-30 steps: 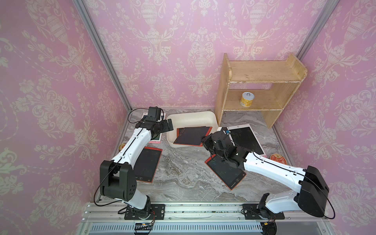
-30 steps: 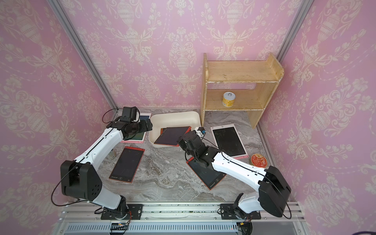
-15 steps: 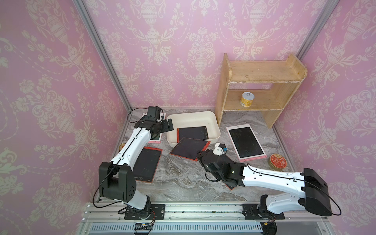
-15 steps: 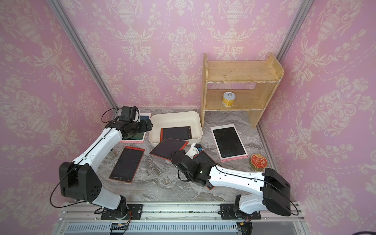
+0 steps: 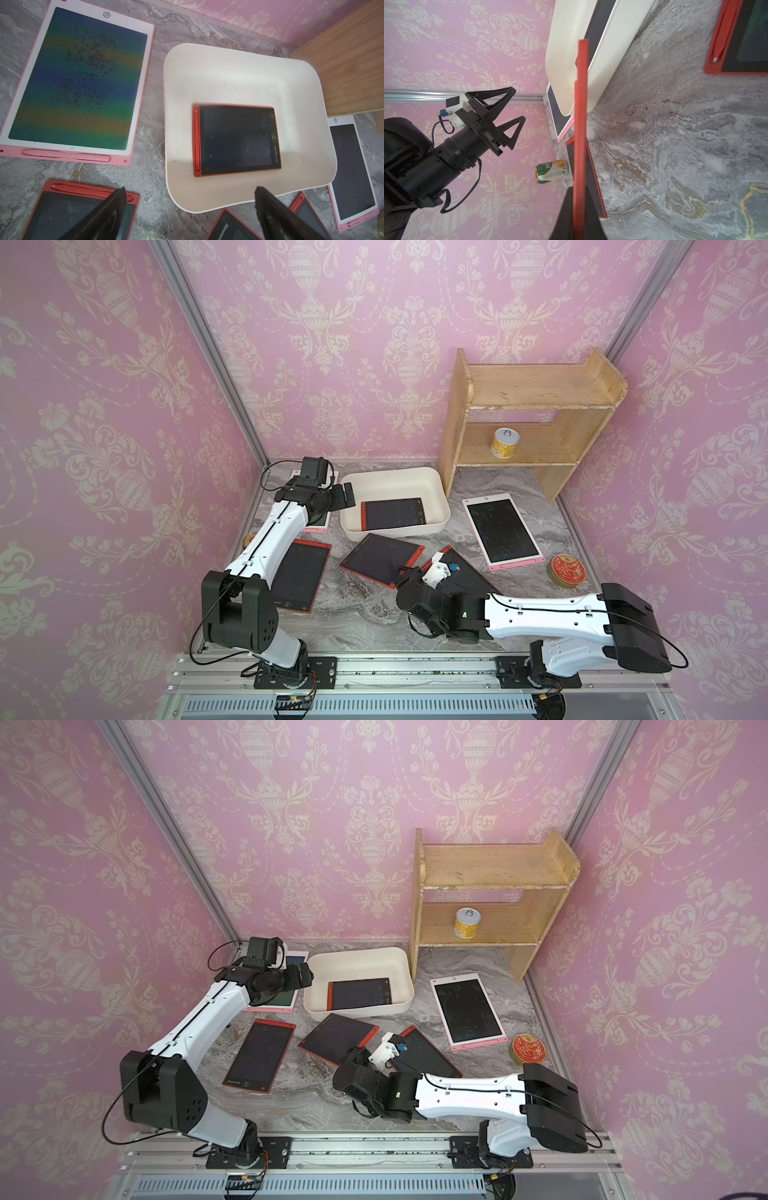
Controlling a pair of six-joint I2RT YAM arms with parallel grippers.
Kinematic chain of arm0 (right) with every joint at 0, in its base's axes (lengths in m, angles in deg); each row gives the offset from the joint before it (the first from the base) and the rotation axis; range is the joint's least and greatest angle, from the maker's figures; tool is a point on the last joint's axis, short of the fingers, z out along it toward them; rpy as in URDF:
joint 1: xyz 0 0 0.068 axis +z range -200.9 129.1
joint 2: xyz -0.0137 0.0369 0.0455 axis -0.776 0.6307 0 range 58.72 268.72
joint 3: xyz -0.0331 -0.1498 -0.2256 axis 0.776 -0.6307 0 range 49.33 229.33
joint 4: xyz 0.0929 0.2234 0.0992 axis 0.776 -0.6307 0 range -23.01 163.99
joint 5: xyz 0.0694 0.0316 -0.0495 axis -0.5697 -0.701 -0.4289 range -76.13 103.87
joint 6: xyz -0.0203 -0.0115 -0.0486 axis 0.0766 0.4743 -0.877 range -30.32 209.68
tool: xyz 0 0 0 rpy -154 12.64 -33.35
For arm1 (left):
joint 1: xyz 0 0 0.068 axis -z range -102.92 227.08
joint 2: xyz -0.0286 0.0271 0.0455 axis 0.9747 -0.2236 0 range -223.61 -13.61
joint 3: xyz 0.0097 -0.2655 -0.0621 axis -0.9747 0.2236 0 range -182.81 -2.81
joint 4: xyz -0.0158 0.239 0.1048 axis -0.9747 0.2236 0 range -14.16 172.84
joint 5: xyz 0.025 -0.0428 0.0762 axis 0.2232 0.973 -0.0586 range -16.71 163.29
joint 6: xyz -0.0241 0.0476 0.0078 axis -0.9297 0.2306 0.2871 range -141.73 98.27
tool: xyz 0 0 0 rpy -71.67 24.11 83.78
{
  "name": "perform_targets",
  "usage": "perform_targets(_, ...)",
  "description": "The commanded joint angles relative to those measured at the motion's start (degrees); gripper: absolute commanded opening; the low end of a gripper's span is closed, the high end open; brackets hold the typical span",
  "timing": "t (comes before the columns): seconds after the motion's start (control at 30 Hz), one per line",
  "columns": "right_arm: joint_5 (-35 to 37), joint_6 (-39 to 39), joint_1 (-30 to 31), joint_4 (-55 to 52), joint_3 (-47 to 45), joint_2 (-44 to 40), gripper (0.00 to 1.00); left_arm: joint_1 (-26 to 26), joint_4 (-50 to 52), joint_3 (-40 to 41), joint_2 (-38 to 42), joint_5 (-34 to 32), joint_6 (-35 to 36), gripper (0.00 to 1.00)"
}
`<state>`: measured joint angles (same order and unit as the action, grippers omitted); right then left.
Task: Take out the writing tablet from the storage box
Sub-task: Place the writing tablet at the center of the board.
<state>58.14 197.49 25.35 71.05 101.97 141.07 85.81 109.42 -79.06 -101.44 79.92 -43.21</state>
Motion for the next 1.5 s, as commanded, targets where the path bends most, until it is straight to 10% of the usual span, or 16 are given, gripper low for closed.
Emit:
perform_targets(0.0, 3.58, 4.04, 1.28, -1.37, 0.59, 1.24, 0.00, -0.48, 1.54, 0.37, 1.92, 1.70, 1.61, 0.99)
perform_targets(0.93, 4.17, 13.16, 4.42, -3.75, 5.50, 11.90, 0.00, -0.47, 0.24, 2.51, 2.37, 2.36, 1.94, 0.99)
perform_targets(1.47, 1.81, 19.92, 4.43, -9.87, 7.67, 14.43, 0.46, -1.09, -0.10, 3.03, 2.08, 2.58, 2.21, 0.99)
